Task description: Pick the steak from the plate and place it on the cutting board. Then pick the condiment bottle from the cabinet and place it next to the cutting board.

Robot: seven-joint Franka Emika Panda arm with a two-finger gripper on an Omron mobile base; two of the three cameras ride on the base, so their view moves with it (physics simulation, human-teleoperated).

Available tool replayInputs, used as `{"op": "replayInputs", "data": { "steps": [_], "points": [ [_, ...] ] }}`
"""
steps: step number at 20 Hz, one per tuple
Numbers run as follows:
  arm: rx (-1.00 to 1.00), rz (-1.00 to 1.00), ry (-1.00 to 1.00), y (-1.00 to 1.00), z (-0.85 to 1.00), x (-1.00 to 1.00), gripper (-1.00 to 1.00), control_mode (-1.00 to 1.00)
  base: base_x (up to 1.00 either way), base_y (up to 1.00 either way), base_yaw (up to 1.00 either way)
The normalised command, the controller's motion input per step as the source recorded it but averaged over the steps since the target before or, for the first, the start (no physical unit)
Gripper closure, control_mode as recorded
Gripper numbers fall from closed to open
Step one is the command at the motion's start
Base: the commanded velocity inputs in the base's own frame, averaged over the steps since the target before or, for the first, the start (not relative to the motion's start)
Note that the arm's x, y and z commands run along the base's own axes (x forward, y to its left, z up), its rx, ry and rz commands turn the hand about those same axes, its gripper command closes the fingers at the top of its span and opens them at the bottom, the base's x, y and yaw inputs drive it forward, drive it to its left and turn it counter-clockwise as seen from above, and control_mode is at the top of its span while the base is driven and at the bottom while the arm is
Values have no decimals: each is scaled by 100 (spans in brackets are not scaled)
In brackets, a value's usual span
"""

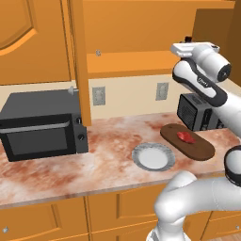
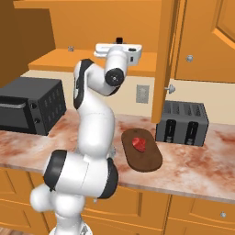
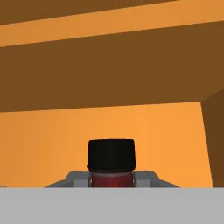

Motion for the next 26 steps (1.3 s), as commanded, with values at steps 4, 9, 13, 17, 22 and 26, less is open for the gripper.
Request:
{"op": "replayInputs", "data": {
  "steps": [4,9,13,17,22,26],
  "points": [
    [0,0,3,0,5,-41,100,-100,0,0,0],
    [0,1,4,0,3,-44,100,-100,0,0,0],
    [0,3,2,0,1,-46,100,-100,0,0,0],
    [0,8,1,3,0,-49,100,-100,0,0,0],
    [0,11,0,8,0,-54,100,-100,0,0,0],
    [0,12,0,2,0,-58,100,-100,0,0,0]
  ]
}}
